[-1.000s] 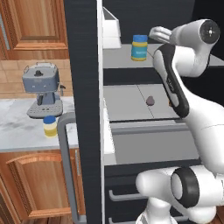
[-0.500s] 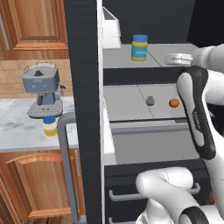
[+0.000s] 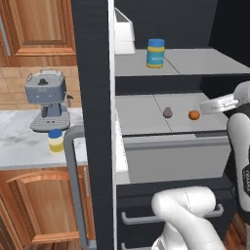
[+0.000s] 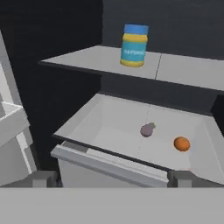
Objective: Place the mayonnaise and mayonnaise from the counter to the top shelf of the fridge. If the existing items in the fridge are on the top shelf, move them to other shelves.
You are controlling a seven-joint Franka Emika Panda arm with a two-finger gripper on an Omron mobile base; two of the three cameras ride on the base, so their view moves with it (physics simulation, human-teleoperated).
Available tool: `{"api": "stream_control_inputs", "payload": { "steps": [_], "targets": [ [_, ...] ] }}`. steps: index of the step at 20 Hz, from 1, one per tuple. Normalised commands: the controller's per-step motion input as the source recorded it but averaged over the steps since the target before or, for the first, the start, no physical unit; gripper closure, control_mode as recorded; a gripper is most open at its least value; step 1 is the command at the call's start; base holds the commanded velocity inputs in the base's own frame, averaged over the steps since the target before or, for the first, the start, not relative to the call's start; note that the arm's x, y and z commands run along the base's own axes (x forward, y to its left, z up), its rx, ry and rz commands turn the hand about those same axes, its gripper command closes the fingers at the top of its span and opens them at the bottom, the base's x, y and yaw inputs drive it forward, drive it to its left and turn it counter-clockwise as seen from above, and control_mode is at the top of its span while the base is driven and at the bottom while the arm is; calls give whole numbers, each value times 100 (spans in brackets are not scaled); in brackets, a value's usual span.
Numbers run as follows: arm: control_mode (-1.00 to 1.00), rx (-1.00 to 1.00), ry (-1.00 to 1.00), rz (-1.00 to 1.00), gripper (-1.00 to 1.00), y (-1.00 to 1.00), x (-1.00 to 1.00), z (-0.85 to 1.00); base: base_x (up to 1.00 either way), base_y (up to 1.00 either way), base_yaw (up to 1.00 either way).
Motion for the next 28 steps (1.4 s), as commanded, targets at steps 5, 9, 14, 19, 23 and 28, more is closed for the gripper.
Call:
{"api": "stream_control_inputs", "payload": {
  "steps": [5,9,14,19,23,28],
  "targets": [
    [100,-3,0,5,-100,0,-20,-9,-80,1,16],
    [100,0,0,0,-100,0,0,0,-100,34,14],
    [100,0,0,0,-100,0,0,0,-100,83,4],
    [100,0,0,0,-100,0,0,0,-51,100,0],
    [100,0,0,0,-100,0,0,0,21,100,-6],
    [100,0,0,0,-100,0,0,0,83,93,-25]
  ]
}}
